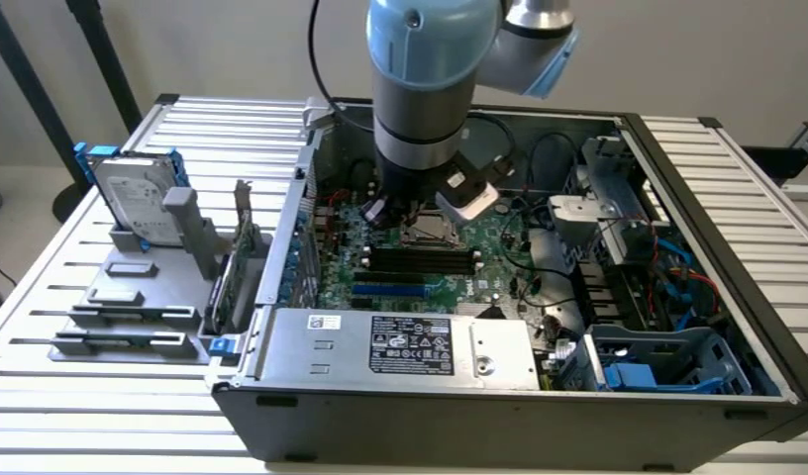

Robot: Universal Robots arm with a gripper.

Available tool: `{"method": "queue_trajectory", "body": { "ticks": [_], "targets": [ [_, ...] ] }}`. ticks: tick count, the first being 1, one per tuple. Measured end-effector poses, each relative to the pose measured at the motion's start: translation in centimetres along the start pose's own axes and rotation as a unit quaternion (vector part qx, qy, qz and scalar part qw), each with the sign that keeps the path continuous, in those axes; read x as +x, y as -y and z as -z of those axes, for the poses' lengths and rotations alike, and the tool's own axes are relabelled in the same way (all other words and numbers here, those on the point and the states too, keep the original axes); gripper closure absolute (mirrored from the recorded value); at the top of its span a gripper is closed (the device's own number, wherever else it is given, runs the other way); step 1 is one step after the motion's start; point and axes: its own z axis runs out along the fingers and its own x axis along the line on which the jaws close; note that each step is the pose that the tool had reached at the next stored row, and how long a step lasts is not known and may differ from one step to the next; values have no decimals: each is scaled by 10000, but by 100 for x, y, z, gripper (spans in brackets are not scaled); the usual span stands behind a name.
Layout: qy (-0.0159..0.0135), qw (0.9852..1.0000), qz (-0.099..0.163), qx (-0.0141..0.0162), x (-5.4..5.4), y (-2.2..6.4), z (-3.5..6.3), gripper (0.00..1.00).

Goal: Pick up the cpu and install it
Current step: 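Install the first cpu locking lever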

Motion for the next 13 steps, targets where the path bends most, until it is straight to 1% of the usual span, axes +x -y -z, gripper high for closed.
{"method": "queue_trajectory", "body": {
  "ticks": [3,13],
  "targets": [
    [1,10000,1,0,-11,0,-18,89],
    [1,10000,0,0,-50,-13,-129,89]
  ]
}}
